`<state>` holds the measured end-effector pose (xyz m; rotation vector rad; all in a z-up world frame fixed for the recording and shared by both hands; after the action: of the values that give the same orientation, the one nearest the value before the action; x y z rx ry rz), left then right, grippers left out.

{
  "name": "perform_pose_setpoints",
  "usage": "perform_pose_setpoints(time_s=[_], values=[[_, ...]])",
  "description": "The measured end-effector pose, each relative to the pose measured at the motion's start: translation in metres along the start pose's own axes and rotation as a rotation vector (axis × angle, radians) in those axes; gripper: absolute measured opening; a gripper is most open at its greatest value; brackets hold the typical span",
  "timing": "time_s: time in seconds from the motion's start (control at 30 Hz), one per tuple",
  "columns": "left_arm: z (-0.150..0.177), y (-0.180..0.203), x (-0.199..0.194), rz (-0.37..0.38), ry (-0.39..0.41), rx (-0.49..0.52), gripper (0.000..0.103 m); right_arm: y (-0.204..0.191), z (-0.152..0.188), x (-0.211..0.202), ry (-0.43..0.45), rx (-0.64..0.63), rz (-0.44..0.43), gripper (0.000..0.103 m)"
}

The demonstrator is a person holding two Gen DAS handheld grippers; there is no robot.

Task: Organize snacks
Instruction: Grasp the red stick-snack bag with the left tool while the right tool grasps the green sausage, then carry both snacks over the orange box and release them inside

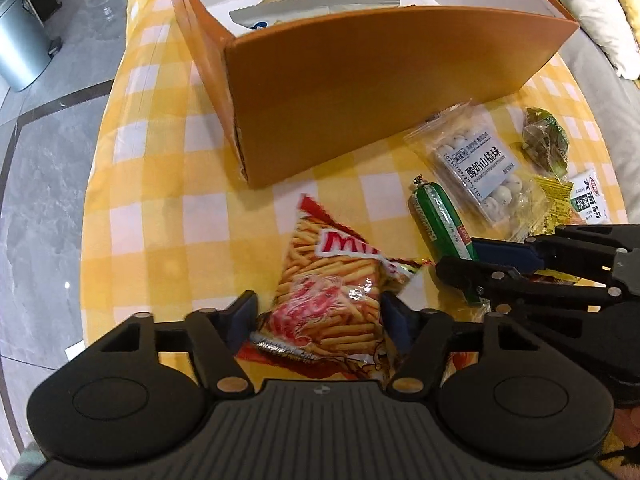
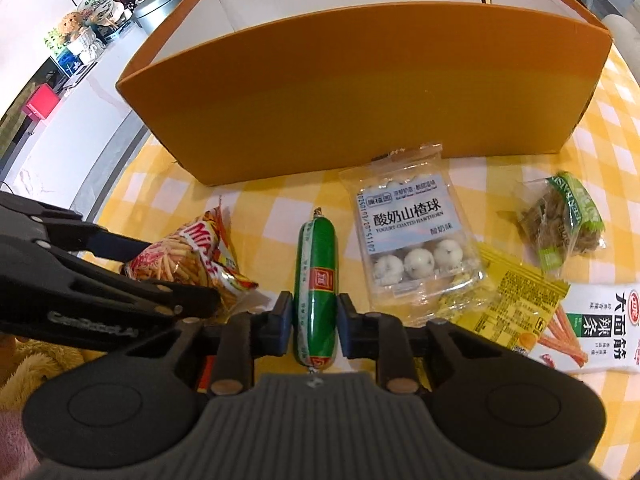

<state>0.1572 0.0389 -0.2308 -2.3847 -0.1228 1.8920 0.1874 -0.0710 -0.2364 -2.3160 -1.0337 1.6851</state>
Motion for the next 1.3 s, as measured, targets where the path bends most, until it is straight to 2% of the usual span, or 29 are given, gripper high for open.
perform_pose_setpoints(time_s=[0.03,0.1,0.27,0.67,0.87,1.0,1.3], values=[[0.000,0.001,-0.001,-0.010,0.006,0.005,0.072,0.000,0.000,-0.001,0.001,0.002,-0.003,0.020],[0.000,0.003,-0.005,-0.017,0.016,0.012,0.062,0.001,0.001,-0.005,0.003,0.010,-0.008,0.019],[0.001,-0.003,-0.024,0.000,0.047,-0.041,0.057,-0.001,0.002,-0.019,0.024,-0.001,-0.010,0.019],[-0.005,0.008,-0.099,0.033,0.209,-0.063,0.056,-0.006,0.003,-0.083,0.130,-0.003,0.027,0.019],[-0.017,0.019,-0.129,0.048,0.264,-0.026,0.056,-0.010,0.001,-0.121,0.205,0.004,0.040,0.019],[-0.030,0.023,-0.144,0.009,0.306,0.017,0.056,-0.010,-0.006,-0.143,0.256,-0.005,0.045,0.019],[-0.070,0.023,-0.159,-0.024,0.353,0.042,0.056,-0.009,-0.038,-0.173,0.328,-0.062,0.062,0.019]])
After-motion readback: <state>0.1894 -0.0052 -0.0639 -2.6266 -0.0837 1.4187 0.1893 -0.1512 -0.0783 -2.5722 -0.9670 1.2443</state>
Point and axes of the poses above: each gripper's, at about its wrist camera, not at the fingertips, and x roughly the way its jaws point, y to its right, z to its underside, the point moved 6 cm from there along x, roughly the way its jaws point, and after that the axes turned 13 degrees about -z, right-handed, at the moved point
